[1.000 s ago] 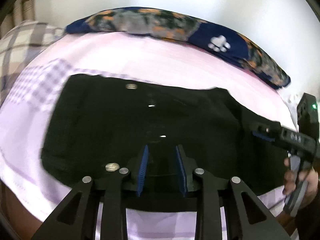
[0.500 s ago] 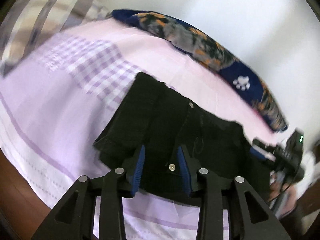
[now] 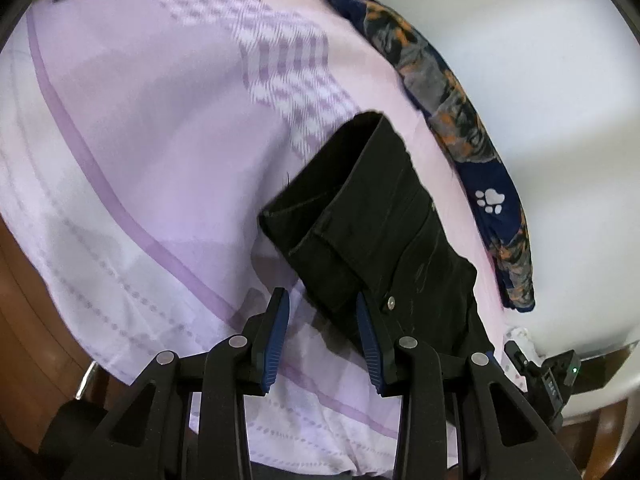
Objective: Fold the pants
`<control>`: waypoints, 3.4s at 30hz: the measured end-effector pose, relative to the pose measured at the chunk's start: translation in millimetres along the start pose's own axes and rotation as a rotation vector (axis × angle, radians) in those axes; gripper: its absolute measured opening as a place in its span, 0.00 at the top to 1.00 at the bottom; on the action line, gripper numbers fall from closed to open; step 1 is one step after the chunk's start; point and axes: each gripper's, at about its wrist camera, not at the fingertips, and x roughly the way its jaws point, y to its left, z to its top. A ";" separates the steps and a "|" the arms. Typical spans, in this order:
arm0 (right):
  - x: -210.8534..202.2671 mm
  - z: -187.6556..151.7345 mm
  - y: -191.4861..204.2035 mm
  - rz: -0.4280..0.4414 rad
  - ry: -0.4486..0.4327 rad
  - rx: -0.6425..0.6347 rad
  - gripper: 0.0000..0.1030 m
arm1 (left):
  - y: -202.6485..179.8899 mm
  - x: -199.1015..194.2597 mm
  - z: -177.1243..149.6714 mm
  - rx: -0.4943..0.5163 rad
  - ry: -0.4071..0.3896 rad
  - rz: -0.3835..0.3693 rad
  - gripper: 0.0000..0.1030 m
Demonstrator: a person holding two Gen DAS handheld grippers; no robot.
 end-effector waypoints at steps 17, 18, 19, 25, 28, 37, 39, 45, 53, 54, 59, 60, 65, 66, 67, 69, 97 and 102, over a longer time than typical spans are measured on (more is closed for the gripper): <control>6.5 -10.1 10.4 -0.007 0.010 0.024 0.38 | 24.6 15.8 4.7 -0.010 -0.041 -0.121 0.57; 7.4 -10.5 11.5 -0.010 0.012 0.024 0.38 | 26.2 16.2 4.5 -0.012 -0.045 -0.132 0.57; 8.4 -11.4 12.6 -0.012 0.015 0.025 0.38 | 27.4 16.0 3.9 -0.012 -0.048 -0.141 0.57; 15.5 -11.3 18.1 -0.030 0.038 0.013 0.38 | 39.2 9.3 1.5 -0.035 -0.089 -0.232 0.50; 19.5 -10.5 20.6 -0.033 0.047 0.005 0.38 | 44.8 9.1 4.2 -0.045 -0.091 -0.251 0.49; 36.9 -12.2 30.2 -0.031 0.071 -0.007 0.38 | 24.0 25.6 23.3 0.017 -0.107 -0.153 0.46; 38.9 -13.3 32.6 -0.029 0.075 -0.011 0.38 | 17.1 27.9 22.8 0.035 -0.117 -0.113 0.46; 33.7 -14.1 32.3 -0.010 0.058 -0.008 0.37 | 2.6 30.2 20.0 0.068 -0.119 0.027 0.69; 5.3 -10.9 16.6 0.008 -0.015 0.023 0.38 | -72.2 -2.4 8.1 0.267 -0.221 0.031 0.79; 0.9 -10.1 13.3 0.008 -0.026 0.032 0.38 | -87.0 -5.9 6.9 0.301 -0.230 0.018 0.80; -26.3 -11.3 -11.6 0.017 -0.086 0.093 0.38 | -154.8 -8.8 -4.6 0.457 -0.249 -0.037 0.81; -31.1 -11.6 -16.5 0.017 -0.096 0.104 0.38 | -167.8 -5.8 -9.4 0.493 -0.244 -0.046 0.81; -61.4 -14.0 -48.0 0.019 -0.157 0.172 0.38 | -228.1 20.3 -43.5 0.677 -0.185 -0.076 0.81; -67.9 -14.4 -54.8 0.018 -0.171 0.188 0.38 | -239.8 29.1 -54.4 0.733 -0.169 -0.074 0.81; -71.9 -14.5 -59.4 0.018 -0.179 0.197 0.38 | -249.5 38.2 -65.5 0.784 -0.154 -0.067 0.81; -82.7 -15.6 -72.0 0.012 -0.199 0.222 0.38 | -263.4 57.0 -84.5 0.851 -0.108 -0.062 0.82; -97.3 -28.1 -131.7 -0.004 -0.189 0.303 0.38 | -303.6 138.9 -211.0 1.192 0.119 0.036 0.72; -90.6 -26.9 -124.1 0.001 -0.164 0.278 0.38 | -302.5 113.1 -186.6 1.144 0.045 -0.002 0.60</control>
